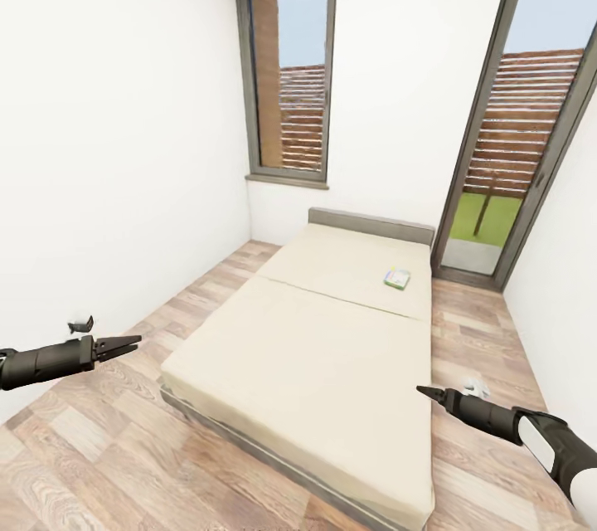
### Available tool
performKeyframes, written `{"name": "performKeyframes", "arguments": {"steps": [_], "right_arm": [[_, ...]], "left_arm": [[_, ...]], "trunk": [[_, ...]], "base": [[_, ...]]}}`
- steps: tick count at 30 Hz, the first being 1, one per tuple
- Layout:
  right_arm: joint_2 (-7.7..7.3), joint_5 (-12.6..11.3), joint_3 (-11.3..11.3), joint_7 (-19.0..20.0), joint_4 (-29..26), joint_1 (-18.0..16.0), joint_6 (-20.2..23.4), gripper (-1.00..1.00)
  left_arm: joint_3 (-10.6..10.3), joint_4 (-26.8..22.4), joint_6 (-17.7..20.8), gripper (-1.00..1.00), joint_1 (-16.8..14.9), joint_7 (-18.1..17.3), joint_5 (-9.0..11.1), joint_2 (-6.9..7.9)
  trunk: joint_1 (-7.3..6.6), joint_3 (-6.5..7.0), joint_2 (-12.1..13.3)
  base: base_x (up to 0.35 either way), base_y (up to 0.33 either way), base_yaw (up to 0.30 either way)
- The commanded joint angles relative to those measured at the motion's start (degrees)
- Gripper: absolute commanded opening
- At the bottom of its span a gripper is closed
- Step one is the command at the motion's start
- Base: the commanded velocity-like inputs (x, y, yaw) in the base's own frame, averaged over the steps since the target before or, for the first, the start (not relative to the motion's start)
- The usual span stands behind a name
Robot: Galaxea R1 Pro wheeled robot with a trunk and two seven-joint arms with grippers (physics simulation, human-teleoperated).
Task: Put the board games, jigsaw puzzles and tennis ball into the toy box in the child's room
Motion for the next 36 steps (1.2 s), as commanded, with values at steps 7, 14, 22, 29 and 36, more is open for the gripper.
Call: {"name": "performKeyframes", "arguments": {"steps": [7, 14, 22, 29, 36], "right_arm": [[-0.02, -0.29, -0.1, 0.1, -0.02, -0.03, 0.49, 1.0], [-0.02, -0.29, -0.1, 0.1, -0.02, -0.03, 0.47, 1.0], [-0.02, -0.29, -0.1, 0.1, -0.02, -0.03, 0.45, 1.0], [-0.02, -0.29, -0.1, 0.1, -0.02, -0.03, 0.42, 1.0], [0.0, -0.29, -0.1, 0.1, -0.02, -0.03, 0.41, 1.0]], "left_arm": [[0.06, -0.01, 0.6, 1.0, -0.08, -0.39, -0.39, -0.03], [0.06, -0.01, 0.61, 1.0, -0.08, -0.39, -0.39, -0.02], [0.06, -0.01, 0.6, 1.0, -0.08, -0.39, -0.39, -0.03], [0.06, -0.01, 0.6, 1.0, -0.08, -0.39, -0.39, -0.02], [0.06, -0.01, 0.6, 1.0, -0.08, -0.39, -0.39, -0.04]], "trunk": [[0.04, -0.62, -0.14], [0.04, -1.1, -0.14], [0.04, -1.65, -0.14], [0.04, -2.13, -0.14], [0.04, -2.61, -0.14]], "base": [[0.0, -0.079, 0.216], [0.0, -0.198, 0.215], [0.0, -0.218, 0.215], [0.0, -0.061, 0.215], [0.0, -0.014, 0.215]]}}
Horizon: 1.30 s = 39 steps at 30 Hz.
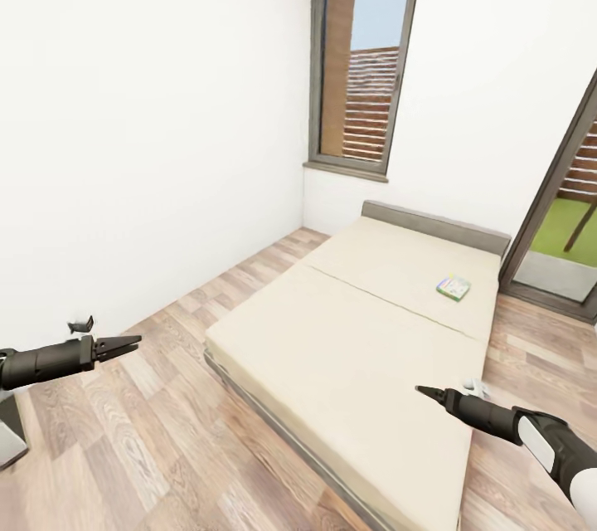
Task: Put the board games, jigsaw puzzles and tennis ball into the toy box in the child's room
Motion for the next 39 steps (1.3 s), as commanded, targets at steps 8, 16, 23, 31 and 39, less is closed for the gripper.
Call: {"name": "performKeyframes", "arguments": {"steps": [8, 16, 23, 31, 39], "right_arm": [[-0.01, -0.29, -0.1, 0.1, -0.02, -0.03, 0.48, 1.0], [-0.01, -0.29, -0.1, 0.1, -0.02, -0.03, 0.48, 1.0], [0.03, -0.29, -0.1, 0.1, -0.02, -0.03, 0.42, 1.0], [0.05, -0.29, -0.1, 0.08, -0.02, -0.03, 0.35, 1.0], [0.05, -0.29, -0.1, 0.02, -0.02, -0.03, 0.31, 1.0]], "left_arm": [[0.06, -0.02, 0.6, 1.0, -0.08, -0.39, -0.39, -0.02], [0.06, -0.02, 0.6, 1.0, -0.08, -0.39, -0.39, -0.03], [0.06, -0.02, 0.6, 1.0, -0.08, -0.39, -0.39, -0.06], [0.06, -0.02, 0.6, 1.0, -0.08, -0.39, -0.39, -0.12], [0.06, -0.02, 0.6, 1.0, -0.08, -0.39, -0.39, -0.29]], "trunk": [[0.03, -0.68, -0.13], [0.03, -1.23, -0.13], [0.03, -1.71, -0.13], [0.03, -2.03, -0.13], [0.03, -2.08, -0.13]], "base": [[0.0, -0.016, 0.215], [0.0, -0.114, 0.214], [0.0, -0.139, 0.214], [0.0, -0.045, 0.241], [-0.072, -0.007, 0.28]]}}
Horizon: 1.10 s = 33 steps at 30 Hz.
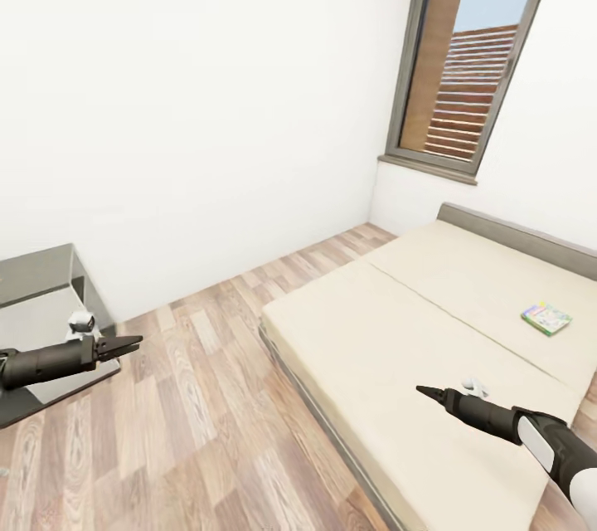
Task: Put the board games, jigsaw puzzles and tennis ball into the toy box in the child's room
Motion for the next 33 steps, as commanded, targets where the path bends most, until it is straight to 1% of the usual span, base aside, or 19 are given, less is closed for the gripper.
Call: {"name": "performKeyframes", "arguments": {"steps": [1, 10, 33], "right_arm": [[-0.02, -0.28, -0.1, 0.1, -0.03, -0.02, 0.49, 1.0], [-0.02, -0.28, -0.1, 0.02, -0.03, -0.02, 0.48, 1.0], [-0.02, -0.28, -0.1, 0.0, -0.03, -0.02, 0.48, 1.0]], "left_arm": [[0.06, -0.01, 0.6, 1.0, -0.08, -0.39, -0.39, -0.05], [0.06, -0.01, 0.6, 1.0, -0.08, -0.39, -0.39, -0.15], [0.06, -0.01, 0.6, 1.0, -0.08, -0.39, -0.39, -0.17]], "trunk": [[0.02, -0.13, -0.13], [0.02, -0.13, -0.13], [0.02, -0.13, -0.13]], "base": [[-0.178, -0.002, 0.286], [-0.105, -0.001, 0.288], [-0.008, 0.0, 0.289]]}}
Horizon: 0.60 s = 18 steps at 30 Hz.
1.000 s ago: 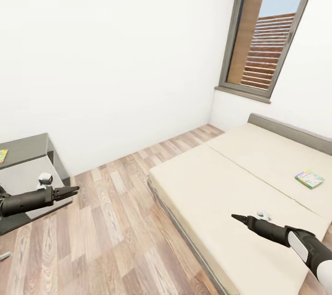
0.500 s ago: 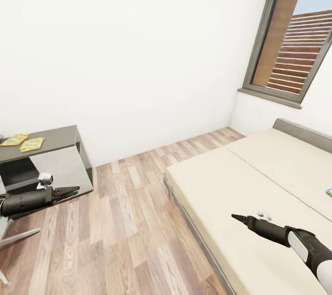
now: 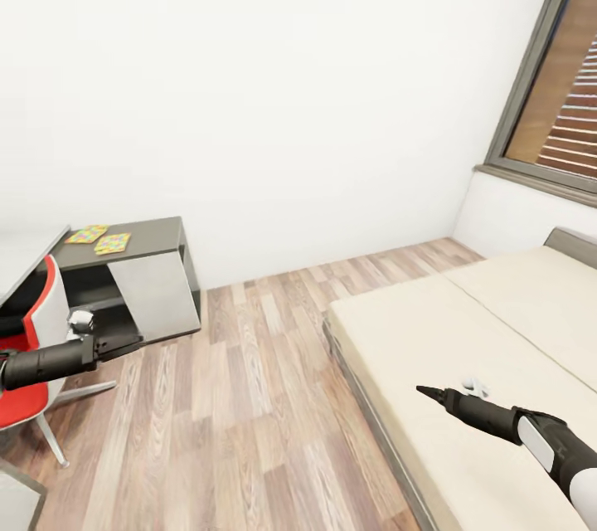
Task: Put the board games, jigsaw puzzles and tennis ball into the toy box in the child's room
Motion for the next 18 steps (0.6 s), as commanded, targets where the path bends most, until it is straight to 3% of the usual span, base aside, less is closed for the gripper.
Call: {"name": "performKeyframes", "arguments": {"steps": [1, 11, 18], "right_arm": [[-0.02, -0.29, -0.1, 0.1, -0.03, -0.02, 0.49, 1.0], [-0.02, -0.29, -0.1, 0.1, -0.03, -0.02, 0.49, 1.0], [-0.02, -0.29, -0.1, 0.1, -0.03, -0.02, 0.49, 1.0]], "left_arm": [[0.06, -0.01, 0.6, 1.0, -0.08, -0.39, -0.39, -0.03], [0.06, -0.01, 0.6, 1.0, -0.08, -0.39, -0.39, -0.03], [0.06, -0.01, 0.6, 1.0, -0.08, -0.39, -0.39, -0.03]], "trunk": [[0.03, -0.12, -0.13], [0.03, -0.12, -0.13], [0.03, -0.12, -0.13]], "base": [[-0.071, 0.0, 0.291], [-0.142, 0.0, 0.291], [-0.041, 0.0, 0.291]]}}
